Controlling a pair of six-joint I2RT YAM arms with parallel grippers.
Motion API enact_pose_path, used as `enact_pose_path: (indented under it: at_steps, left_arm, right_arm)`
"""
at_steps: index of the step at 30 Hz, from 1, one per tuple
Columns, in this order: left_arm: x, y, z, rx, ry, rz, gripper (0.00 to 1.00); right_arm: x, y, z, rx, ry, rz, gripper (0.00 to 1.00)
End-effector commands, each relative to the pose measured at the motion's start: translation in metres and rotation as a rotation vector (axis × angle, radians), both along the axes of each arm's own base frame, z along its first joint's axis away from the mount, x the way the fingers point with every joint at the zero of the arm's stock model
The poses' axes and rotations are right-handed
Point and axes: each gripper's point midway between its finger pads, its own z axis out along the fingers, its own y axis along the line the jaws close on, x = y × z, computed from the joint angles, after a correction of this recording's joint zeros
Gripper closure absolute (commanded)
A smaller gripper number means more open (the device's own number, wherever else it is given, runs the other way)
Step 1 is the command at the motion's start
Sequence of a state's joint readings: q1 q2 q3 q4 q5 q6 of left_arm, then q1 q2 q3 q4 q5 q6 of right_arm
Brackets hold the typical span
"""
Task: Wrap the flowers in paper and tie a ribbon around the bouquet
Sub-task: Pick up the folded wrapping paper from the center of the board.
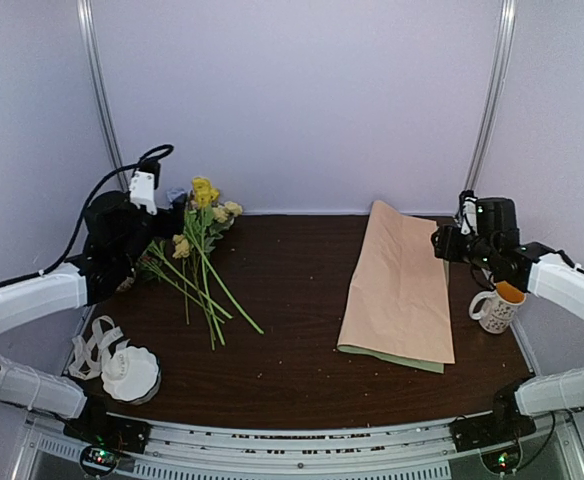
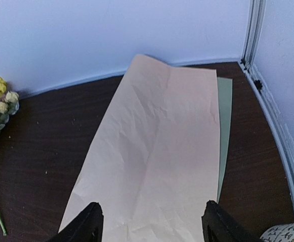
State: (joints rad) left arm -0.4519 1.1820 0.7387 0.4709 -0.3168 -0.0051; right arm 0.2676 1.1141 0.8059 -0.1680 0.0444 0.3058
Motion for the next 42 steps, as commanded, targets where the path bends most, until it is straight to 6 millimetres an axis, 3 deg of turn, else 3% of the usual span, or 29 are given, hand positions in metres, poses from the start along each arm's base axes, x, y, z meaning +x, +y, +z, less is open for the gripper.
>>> enact_pose_path:
  at_steps: [1, 3, 7, 12, 15, 19, 22, 24, 26, 28, 34, 39, 42]
  left_arm:
    - [-0.025, -0.122, -0.063, 0.35, 0.17, -0.41, 0.18]
    - [-0.062, -0.186, -0.088, 0.512, 0.152, -0.667, 0.18]
    - [-0.127, -0.279, -0.136, 0.737, 0.112, -1.011, 0.21]
    - [-0.171, -0.346, -0.19, 0.887, 0.162, -1.263, 0.25]
    - [-0.178, -0.375, -0.207, 0.969, 0.214, -1.281, 0.32]
    - [-0.182, -0.375, -0.238, 1.042, 0.276, -1.292, 0.34]
    - [-0.177, -0.379, -0.245, 1.05, 0.259, -1.271, 0.34]
    - [-0.163, -0.382, -0.249, 1.071, 0.256, -1.203, 0.4]
    - [-0.144, -0.383, -0.251, 1.089, 0.231, -1.09, 0.5]
    - [-0.134, -0.381, -0.253, 1.085, 0.198, -1.02, 0.53]
    - [-0.136, -0.383, -0.256, 1.1, 0.163, -1.01, 0.53]
    - [-0.124, -0.389, -0.245, 1.095, 0.023, -0.861, 0.53]
    - [-0.122, -0.389, -0.25, 1.122, -0.035, -0.79, 0.57]
  right_arm:
    - [-0.031, 0.008, -0.065, -0.066, 0.321, -0.024, 0.31]
    - [-0.039, 0.019, -0.081, -0.055, 0.375, -0.013, 0.31]
    - [-0.05, 0.035, -0.111, -0.023, 0.468, 0.012, 0.3]
    - [-0.053, 0.042, -0.131, -0.009, 0.499, 0.017, 0.3]
    - [-0.054, 0.044, -0.134, -0.005, 0.499, 0.024, 0.3]
    - [-0.056, 0.041, -0.133, -0.016, 0.493, 0.022, 0.29]
    - [-0.057, 0.04, -0.134, -0.015, 0.484, 0.02, 0.28]
    - [-0.057, 0.04, -0.134, -0.015, 0.485, 0.018, 0.27]
    - [-0.057, 0.041, -0.132, -0.013, 0.483, 0.022, 0.27]
    - [-0.057, 0.04, -0.131, -0.015, 0.481, 0.025, 0.27]
    - [-0.059, 0.033, -0.124, -0.051, 0.471, 0.01, 0.26]
    - [-0.058, 0.034, -0.121, -0.054, 0.467, 0.014, 0.26]
    - [-0.057, 0.034, -0.119, -0.06, 0.473, 0.017, 0.26]
